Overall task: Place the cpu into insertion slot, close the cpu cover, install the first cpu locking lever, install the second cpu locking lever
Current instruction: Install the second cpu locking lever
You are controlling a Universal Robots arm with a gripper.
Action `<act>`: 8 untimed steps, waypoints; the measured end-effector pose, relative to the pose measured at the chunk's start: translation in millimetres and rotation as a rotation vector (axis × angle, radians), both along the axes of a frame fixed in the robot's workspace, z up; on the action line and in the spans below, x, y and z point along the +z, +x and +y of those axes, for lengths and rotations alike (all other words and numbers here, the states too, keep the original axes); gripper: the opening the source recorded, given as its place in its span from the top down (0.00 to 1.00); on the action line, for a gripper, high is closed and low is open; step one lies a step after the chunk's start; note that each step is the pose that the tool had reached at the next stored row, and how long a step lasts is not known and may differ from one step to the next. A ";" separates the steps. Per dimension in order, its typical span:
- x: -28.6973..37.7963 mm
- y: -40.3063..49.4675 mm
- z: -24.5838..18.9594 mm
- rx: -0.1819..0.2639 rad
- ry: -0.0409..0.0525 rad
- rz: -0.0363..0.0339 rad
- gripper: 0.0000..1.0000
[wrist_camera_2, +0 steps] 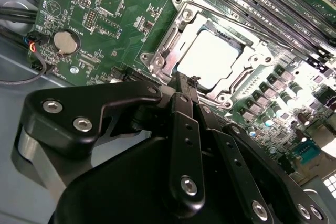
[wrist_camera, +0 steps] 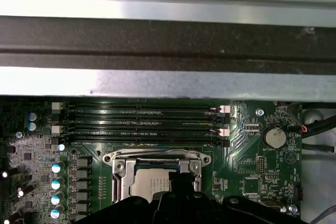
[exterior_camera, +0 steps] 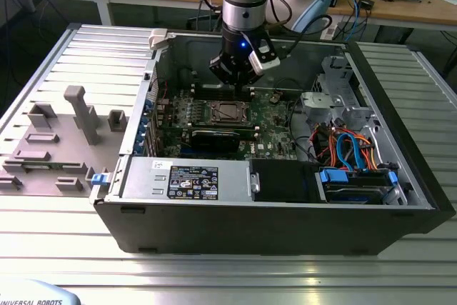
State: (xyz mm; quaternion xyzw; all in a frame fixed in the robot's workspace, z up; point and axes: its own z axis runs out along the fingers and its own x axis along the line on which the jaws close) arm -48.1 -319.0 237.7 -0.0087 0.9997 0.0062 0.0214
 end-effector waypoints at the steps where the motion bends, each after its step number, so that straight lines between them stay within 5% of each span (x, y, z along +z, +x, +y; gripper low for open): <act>1: 0.0 0.0 0.0 0.000 -0.0001 0.0000 0.89; 8: 4.8 0.0 -0.1 0.000 -0.0001 0.0000 0.89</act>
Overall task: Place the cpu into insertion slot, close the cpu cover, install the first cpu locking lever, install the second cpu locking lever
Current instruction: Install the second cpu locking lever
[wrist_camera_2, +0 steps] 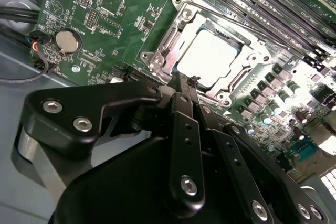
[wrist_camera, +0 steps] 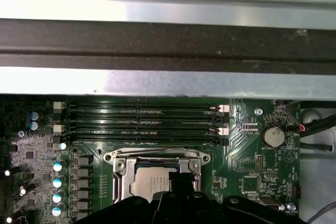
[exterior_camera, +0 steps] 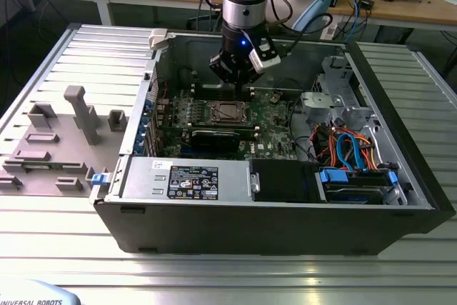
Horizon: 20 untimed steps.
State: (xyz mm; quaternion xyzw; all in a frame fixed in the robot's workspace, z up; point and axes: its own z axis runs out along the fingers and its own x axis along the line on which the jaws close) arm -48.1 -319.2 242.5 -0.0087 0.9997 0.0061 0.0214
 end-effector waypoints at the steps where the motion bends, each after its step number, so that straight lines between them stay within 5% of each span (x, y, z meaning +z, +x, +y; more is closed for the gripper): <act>1: 2.5 0.0 0.0 0.000 0.0001 0.0000 0.89; 20: 6.7 0.0 -1.2 0.000 -0.0130 0.0000 0.89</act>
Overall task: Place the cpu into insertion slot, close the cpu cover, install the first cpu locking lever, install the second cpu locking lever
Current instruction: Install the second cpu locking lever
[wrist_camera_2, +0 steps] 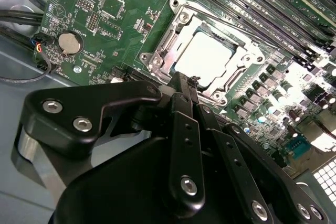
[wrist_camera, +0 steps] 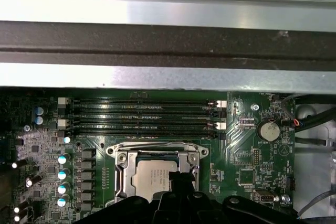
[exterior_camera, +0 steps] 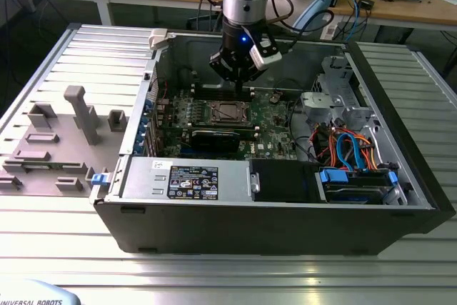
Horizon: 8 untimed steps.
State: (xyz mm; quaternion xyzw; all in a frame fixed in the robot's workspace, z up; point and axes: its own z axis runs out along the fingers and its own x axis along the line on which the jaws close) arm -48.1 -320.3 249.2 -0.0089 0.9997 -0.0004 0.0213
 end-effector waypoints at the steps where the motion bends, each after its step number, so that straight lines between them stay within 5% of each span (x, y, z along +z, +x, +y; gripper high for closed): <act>1: 0.0 0.0 0.0 0.000 0.0000 0.0000 0.89; 8: 3.2 0.0 0.0 0.000 -0.0008 -0.0002 0.89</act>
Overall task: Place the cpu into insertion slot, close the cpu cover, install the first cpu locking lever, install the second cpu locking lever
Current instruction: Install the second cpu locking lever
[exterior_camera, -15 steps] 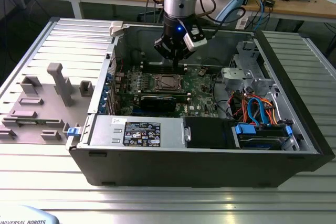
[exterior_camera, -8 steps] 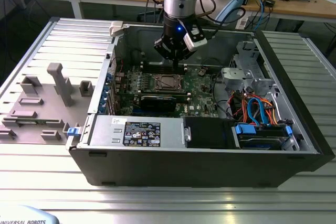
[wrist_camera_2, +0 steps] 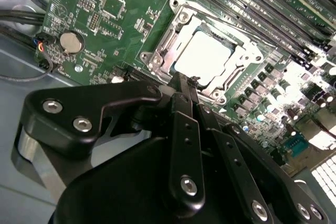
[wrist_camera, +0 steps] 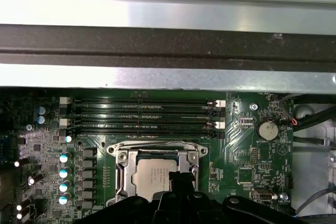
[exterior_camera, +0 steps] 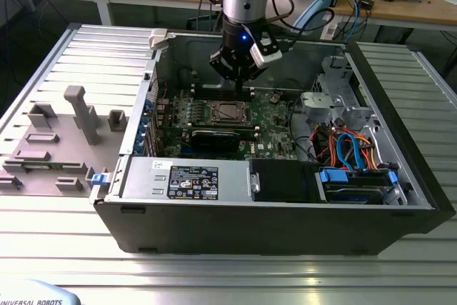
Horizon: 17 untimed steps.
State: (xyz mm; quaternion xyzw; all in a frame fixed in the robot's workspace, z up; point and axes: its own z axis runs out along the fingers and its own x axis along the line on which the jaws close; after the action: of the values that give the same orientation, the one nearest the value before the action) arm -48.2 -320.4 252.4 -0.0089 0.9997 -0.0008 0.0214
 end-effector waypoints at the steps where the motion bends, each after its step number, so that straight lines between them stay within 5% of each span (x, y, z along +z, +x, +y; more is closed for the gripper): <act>1: 0.0 0.0 0.0 0.000 0.0000 0.0000 0.89; 6: 0.1 -0.1 -3.8 0.000 -0.0022 0.0002 0.89; 17: -0.2 0.0 -4.3 0.000 -0.0029 0.0001 0.89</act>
State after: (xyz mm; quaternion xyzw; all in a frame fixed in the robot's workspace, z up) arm -48.2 -324.7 252.2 -0.0089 0.9997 -0.0022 0.0213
